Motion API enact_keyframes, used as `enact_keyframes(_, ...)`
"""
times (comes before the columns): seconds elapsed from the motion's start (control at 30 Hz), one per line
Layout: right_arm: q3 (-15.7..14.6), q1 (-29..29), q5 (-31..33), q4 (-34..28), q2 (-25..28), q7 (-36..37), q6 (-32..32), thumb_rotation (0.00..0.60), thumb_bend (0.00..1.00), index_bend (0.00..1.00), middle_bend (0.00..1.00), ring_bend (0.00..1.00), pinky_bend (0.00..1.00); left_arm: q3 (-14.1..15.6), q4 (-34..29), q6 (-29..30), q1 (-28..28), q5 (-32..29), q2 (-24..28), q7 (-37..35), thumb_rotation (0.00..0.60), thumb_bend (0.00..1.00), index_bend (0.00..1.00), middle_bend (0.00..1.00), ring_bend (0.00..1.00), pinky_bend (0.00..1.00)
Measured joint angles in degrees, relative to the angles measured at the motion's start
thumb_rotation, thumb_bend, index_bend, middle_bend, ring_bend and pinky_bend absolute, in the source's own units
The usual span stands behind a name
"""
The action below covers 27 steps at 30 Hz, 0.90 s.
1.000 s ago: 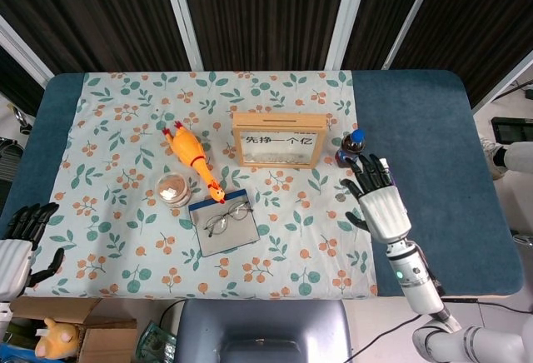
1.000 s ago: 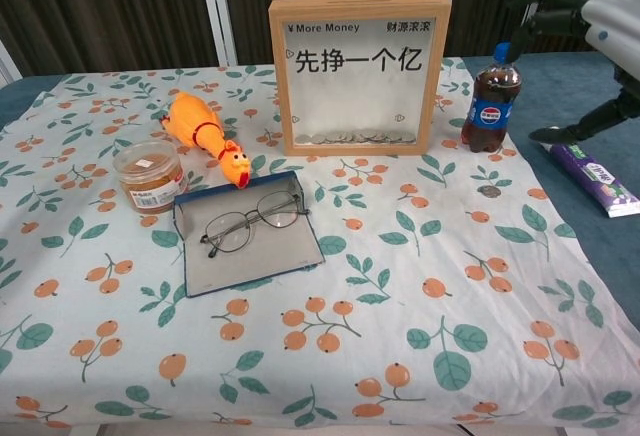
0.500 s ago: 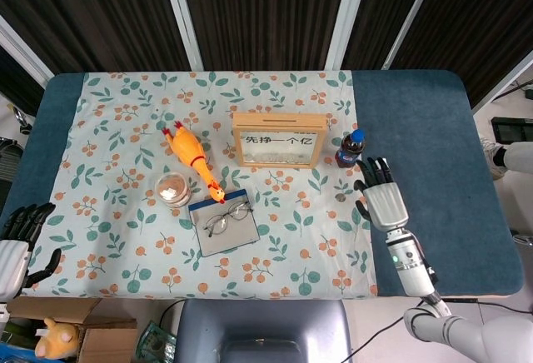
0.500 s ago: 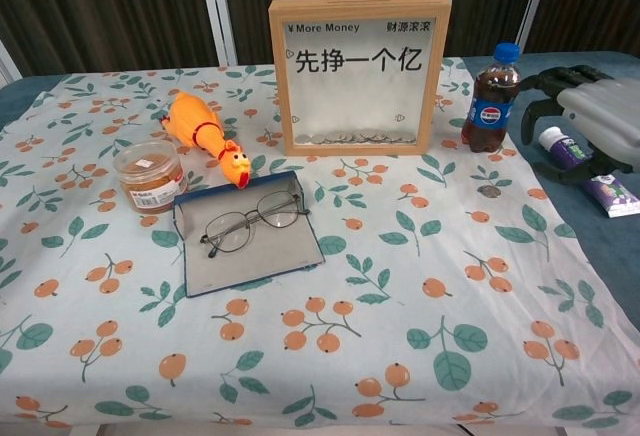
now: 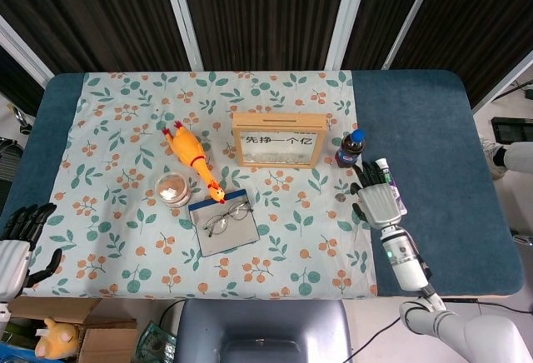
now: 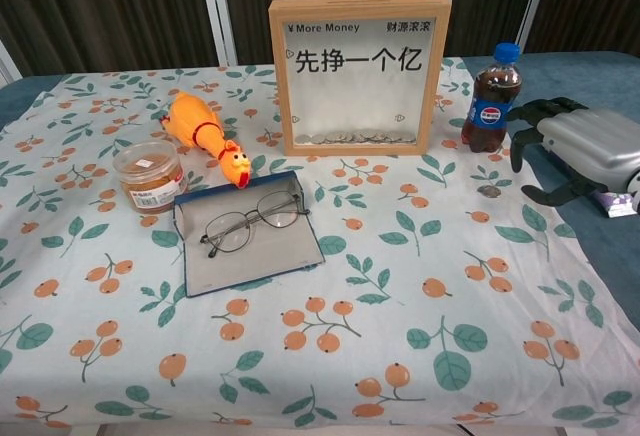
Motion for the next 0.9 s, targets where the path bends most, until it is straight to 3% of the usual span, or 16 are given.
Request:
enact_keyframes(0.3, 0.4, 0.4, -0.7, 2.0, -0.4, 2.3, -2.4, 0.6, 0.55, 0.58, 0.2, 0.0, 0.03, -0.1, -0.1, -0.1, -0.1, -0.1, 0.0, 0.2, 0.6, 0.45, 0.0, 0.08, 0.01, 0.02)
enact_keyframes(0.67, 0.4, 1.3, -1.5, 1.5, -0.1, 4.5, -6.0, 0.6, 0.55, 0.43, 0.12, 0.0, 0.0, -0.2, 0.0, 0.0, -0.1, -0.2, 0.0, 0.1, 0.6, 0.45, 0.0, 0.08, 0.01, 0.02)
enact_keyframes(0.9, 0.1, 1.2, -2.2, 0.3, 0.7, 5.1, -6.5, 0.6, 0.55, 0.47, 0.12, 0.0, 0.0, -0.1, 0.1, 0.3, 0.1, 0.0, 0.0, 0.0, 0.6, 0.45, 0.0, 0.08, 0.01, 0.02)
